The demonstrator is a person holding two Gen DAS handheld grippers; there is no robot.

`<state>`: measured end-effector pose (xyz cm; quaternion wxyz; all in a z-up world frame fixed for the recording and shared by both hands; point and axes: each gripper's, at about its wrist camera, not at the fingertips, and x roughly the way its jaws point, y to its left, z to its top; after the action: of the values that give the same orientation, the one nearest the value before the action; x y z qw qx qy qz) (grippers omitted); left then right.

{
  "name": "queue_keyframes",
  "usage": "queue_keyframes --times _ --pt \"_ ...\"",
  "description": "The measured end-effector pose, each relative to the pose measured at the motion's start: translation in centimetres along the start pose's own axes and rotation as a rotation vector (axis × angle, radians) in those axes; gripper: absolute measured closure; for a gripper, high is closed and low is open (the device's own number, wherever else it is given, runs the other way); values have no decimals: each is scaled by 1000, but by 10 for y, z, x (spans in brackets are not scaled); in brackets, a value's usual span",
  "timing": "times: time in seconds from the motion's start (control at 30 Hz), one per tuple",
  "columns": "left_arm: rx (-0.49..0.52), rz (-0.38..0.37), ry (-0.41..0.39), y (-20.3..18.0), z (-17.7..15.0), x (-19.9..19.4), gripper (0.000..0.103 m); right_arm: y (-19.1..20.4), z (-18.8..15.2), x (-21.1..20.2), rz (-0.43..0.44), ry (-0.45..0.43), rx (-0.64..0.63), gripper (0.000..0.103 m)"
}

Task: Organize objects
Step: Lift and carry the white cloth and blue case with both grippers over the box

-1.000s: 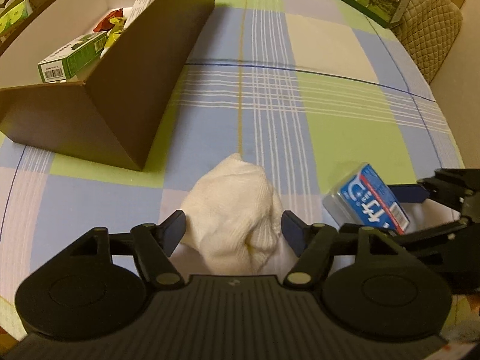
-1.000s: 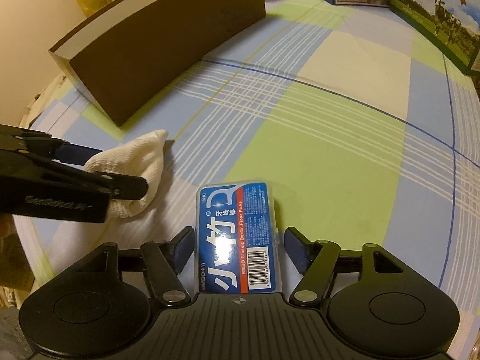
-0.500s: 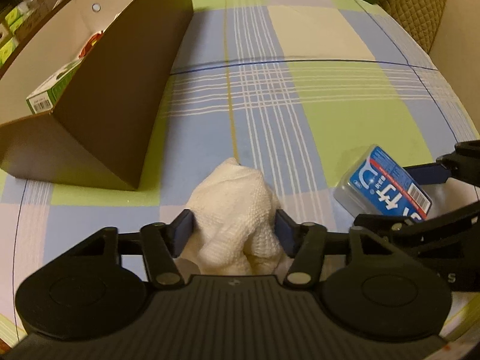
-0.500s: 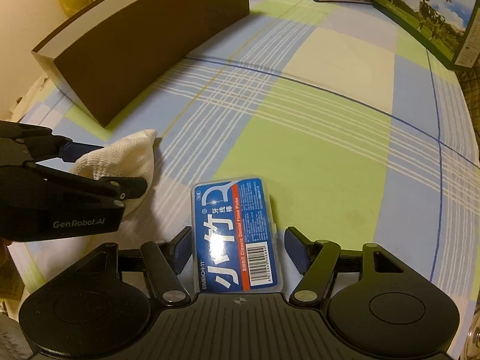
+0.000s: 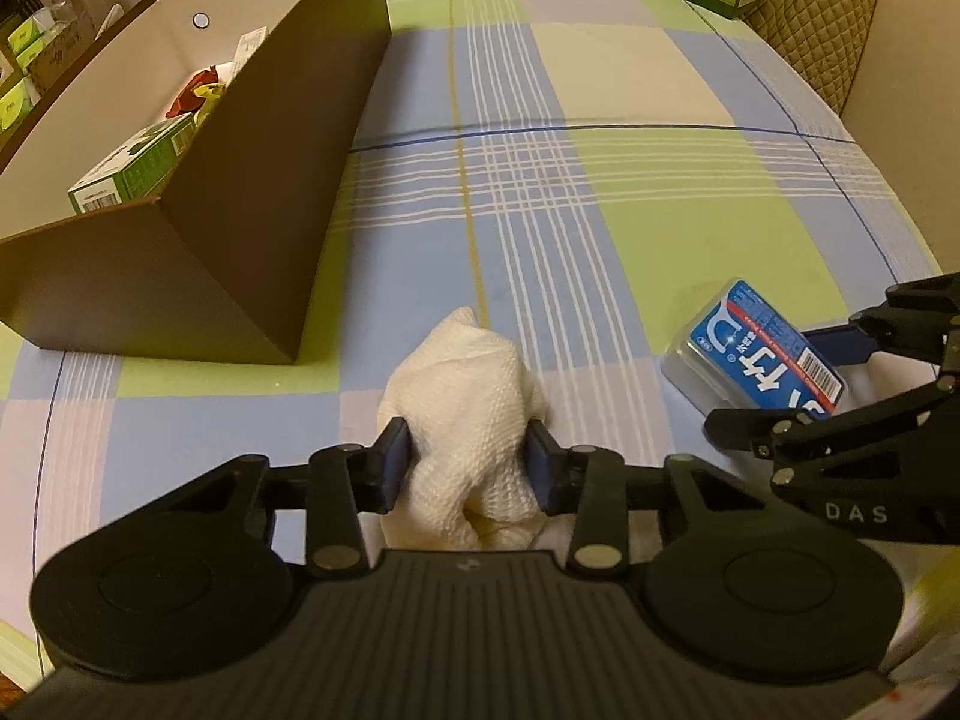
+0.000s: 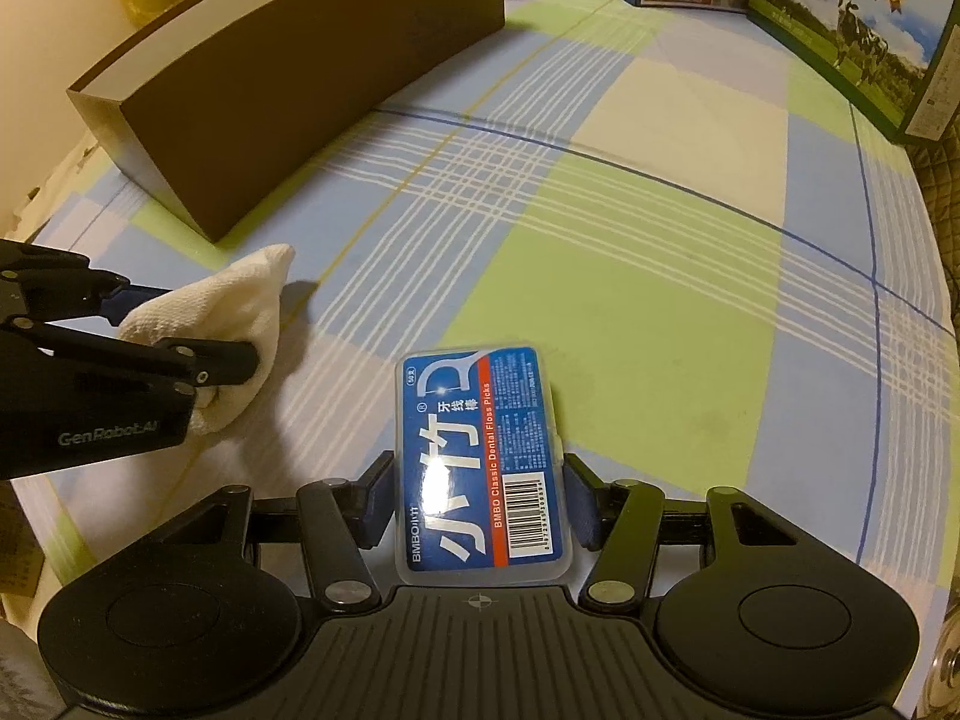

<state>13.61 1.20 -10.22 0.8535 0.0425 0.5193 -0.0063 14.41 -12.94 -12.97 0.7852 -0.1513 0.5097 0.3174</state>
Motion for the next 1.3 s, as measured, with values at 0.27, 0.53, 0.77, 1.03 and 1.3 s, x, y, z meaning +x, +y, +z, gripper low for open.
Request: queue_keyframes --times 0.27,0.53,0.77,1.03,1.3 --pt "-16 -16 -16 13 -6 -13 77 10 5 -4 17 -7 1 50" --pt "-74 -24 -40 42 -15 -35 77 29 20 -14 54 -33 -16 50" --pt "-119 -9 -72 70 -20 -61 77 42 37 -22 77 -59 -30 50" --pt "-155 7 -120 98 -17 -85 77 59 59 -33 106 -93 -50 50" --pt "-175 14 -192 127 -2 -111 77 72 91 -54 161 -156 -44 50"
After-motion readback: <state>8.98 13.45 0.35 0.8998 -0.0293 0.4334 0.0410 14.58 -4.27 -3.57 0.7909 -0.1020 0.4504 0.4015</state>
